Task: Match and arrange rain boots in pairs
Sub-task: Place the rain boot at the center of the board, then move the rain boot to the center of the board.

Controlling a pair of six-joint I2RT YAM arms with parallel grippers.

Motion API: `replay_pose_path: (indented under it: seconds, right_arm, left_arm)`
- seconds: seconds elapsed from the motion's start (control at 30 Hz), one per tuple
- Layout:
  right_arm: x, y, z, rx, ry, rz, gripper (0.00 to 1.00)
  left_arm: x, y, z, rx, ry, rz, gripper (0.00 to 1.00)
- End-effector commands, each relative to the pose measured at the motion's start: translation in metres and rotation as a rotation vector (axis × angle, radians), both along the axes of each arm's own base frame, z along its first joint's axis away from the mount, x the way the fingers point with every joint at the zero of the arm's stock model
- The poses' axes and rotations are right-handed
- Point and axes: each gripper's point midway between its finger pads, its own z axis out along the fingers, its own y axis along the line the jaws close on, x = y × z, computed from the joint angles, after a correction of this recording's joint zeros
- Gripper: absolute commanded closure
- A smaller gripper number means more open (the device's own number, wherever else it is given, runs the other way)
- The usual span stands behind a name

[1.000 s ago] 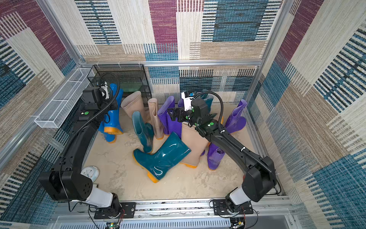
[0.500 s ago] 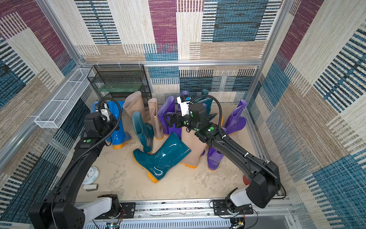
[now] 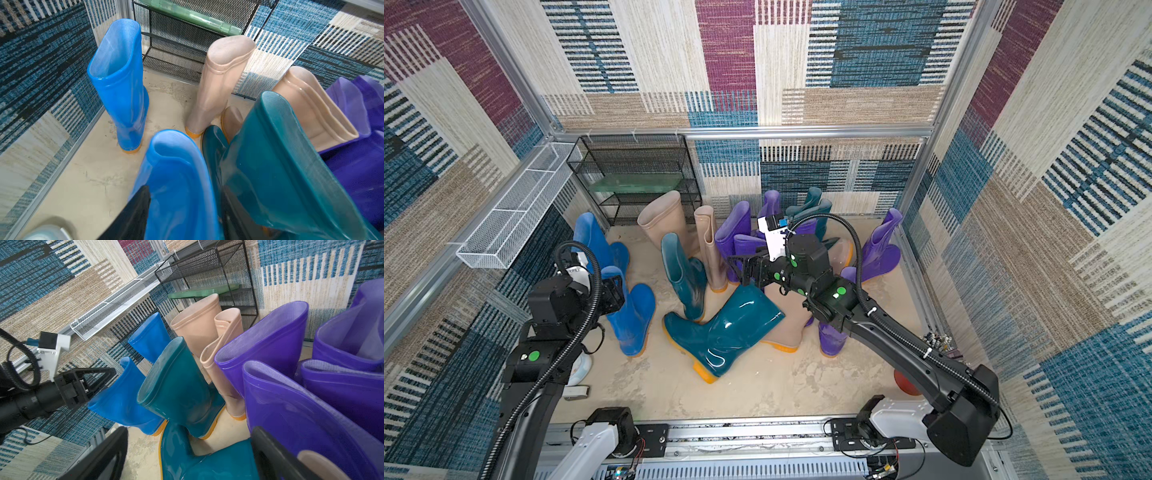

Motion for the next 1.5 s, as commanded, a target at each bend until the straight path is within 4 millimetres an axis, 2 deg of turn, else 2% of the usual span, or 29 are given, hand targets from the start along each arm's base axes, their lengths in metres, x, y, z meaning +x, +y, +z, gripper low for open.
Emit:
replay_pose_path:
  seconds: [0.0, 0.07, 0.1, 0.33, 0.47, 0.57, 0.7, 0.8, 0.83, 0.9, 1.07, 1.47]
  right_arm:
    - [-0.002, -0.006, 0.006, -0.006, -0.034, -0.027, 0.05]
    - [-0.004, -0.009, 0.006, -0.011, -0.036, -0.034, 0.05]
    - [-0.005, -0.011, 0.006, -0.013, -0.038, -0.038, 0.05]
    - [-0.006, -0.014, -0.014, -0.053, 0.004, -0.047, 0.05]
    - [-0.007, -0.017, -0.025, -0.078, 0.019, -0.045, 0.05]
    - [-0.007, -0.020, -0.032, -0.083, 0.030, -0.052, 0.05]
    - [-0.007, -0.020, -0.032, -0.074, 0.036, -0.048, 0.05]
    - [-0.006, -0.023, -0.034, -0.082, 0.039, -0.052, 0.03]
    - [-0.005, -0.024, -0.034, -0.083, 0.043, -0.056, 0.01]
    - [-0.003, -0.027, -0.034, -0.084, 0.039, -0.064, 0.01]
    - [0.002, -0.030, -0.032, -0.071, 0.038, -0.065, 0.02]
    - [0.019, -0.034, -0.053, -0.083, 0.110, -0.075, 0.03]
  left_arm:
    - [-0.010, -0.001, 0.010, -0.039, 0.083, 0.016, 0.41]
    - [-0.010, -0.005, 0.021, -0.048, 0.133, -0.010, 0.20]
    - [-0.011, -0.006, 0.019, -0.051, 0.182, -0.011, 0.14]
    - [-0.024, 0.019, -0.005, 0.056, 0.363, 0.095, 0.09]
    - [-0.012, 0.016, -0.022, 0.074, 0.401, 0.060, 0.08]
    - [0.007, 0.008, -0.038, 0.061, 0.412, 0.006, 0.14]
    - [0.028, 0.016, -0.059, 0.086, 0.460, 0.035, 0.36]
    - [0.044, 0.014, -0.056, 0.084, 0.431, 0.022, 0.86]
    - [0.049, 0.016, -0.050, 0.096, 0.406, 0.025, 0.99]
    - [0.058, 0.024, -0.038, 0.141, 0.358, 0.050, 1.00]
    - [0.088, 0.027, -0.012, 0.223, 0.317, 0.017, 1.00]
    - [0.170, 0.043, -0.007, 0.384, 0.292, 0.017, 1.00]
